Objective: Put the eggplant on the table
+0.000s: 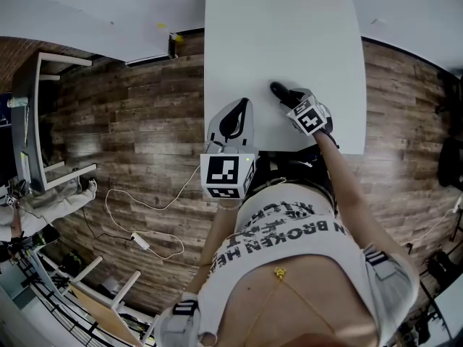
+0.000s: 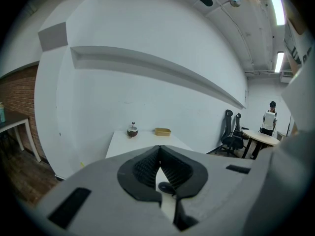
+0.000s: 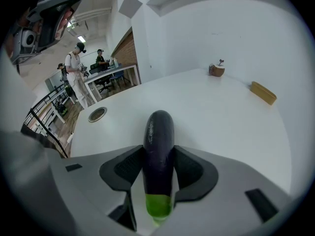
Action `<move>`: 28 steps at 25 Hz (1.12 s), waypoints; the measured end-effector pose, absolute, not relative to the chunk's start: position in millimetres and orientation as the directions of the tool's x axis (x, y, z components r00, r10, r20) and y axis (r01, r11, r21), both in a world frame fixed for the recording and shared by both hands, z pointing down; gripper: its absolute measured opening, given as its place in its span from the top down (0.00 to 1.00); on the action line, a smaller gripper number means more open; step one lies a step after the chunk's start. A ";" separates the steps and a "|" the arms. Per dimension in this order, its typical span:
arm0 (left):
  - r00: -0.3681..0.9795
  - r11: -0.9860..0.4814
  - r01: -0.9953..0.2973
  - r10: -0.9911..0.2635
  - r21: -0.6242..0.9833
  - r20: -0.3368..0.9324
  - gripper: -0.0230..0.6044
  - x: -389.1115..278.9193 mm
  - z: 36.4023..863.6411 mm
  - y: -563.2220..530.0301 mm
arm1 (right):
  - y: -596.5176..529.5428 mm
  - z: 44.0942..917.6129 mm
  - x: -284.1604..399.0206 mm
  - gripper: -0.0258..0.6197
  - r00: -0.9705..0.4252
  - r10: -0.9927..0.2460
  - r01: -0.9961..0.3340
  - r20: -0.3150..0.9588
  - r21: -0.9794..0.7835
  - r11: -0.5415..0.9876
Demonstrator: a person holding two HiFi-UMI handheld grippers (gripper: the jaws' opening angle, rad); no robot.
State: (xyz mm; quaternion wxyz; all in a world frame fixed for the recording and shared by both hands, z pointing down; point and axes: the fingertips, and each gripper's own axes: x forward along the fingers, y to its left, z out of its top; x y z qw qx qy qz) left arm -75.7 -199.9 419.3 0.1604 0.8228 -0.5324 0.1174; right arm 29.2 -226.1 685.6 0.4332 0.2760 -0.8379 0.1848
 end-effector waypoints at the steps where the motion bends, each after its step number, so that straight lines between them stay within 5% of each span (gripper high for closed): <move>1: 0.405 -0.381 -0.914 -0.839 0.139 0.364 0.95 -76.4 419.4 -200.0 | -226.4 685.7 28.7 0.66 -0.472 -0.302 -0.623 0.828 -0.071 0.779; 28: 0.399 -0.376 -0.917 -0.845 0.136 0.356 0.95 -71.4 418.1 -185.6 | -218.4 686.0 32.2 0.66 -0.481 -0.307 -0.621 0.821 -0.072 0.780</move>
